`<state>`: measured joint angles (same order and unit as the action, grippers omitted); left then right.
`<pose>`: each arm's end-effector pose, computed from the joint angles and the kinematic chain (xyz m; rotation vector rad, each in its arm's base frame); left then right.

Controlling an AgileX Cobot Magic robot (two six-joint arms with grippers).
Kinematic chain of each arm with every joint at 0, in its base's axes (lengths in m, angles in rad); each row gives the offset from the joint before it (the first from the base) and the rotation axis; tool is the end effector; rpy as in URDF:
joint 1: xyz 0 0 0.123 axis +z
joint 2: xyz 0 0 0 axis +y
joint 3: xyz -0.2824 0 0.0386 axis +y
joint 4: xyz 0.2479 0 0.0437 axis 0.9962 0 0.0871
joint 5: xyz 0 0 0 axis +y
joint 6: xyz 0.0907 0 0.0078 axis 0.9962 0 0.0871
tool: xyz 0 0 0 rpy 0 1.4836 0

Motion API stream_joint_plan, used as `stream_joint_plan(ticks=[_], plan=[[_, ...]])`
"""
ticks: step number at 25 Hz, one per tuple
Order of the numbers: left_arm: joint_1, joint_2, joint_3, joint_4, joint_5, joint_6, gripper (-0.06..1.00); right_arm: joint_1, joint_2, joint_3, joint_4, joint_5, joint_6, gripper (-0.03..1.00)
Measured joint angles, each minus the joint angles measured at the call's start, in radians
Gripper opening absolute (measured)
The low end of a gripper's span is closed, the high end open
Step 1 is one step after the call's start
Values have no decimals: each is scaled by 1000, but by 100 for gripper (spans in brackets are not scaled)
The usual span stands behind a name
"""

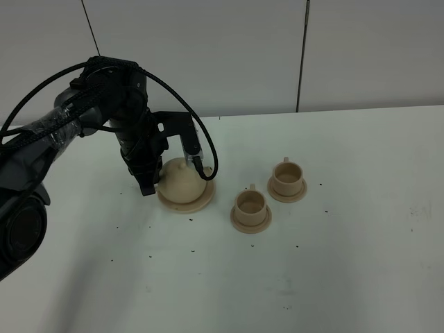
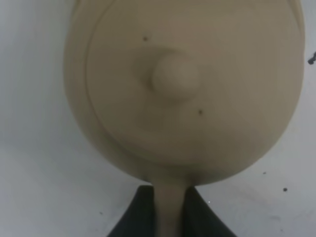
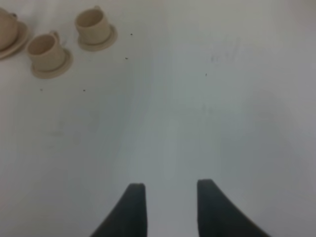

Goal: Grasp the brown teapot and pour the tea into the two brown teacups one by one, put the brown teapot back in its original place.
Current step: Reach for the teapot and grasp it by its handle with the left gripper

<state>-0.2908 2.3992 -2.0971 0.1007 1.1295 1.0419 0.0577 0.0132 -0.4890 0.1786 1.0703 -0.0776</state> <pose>0.4855 -0.1366 0.1651 1.8645 2.2930 0.2552 -0.0035 0.0140 0.2745 -0.1467 2.0657 0.2029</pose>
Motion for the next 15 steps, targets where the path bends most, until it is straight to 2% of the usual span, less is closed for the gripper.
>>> stream_joint_plan(ticks=[15], plan=[[0,0,0,-4,-4,25,17,0,0,0,0,0,0,24]])
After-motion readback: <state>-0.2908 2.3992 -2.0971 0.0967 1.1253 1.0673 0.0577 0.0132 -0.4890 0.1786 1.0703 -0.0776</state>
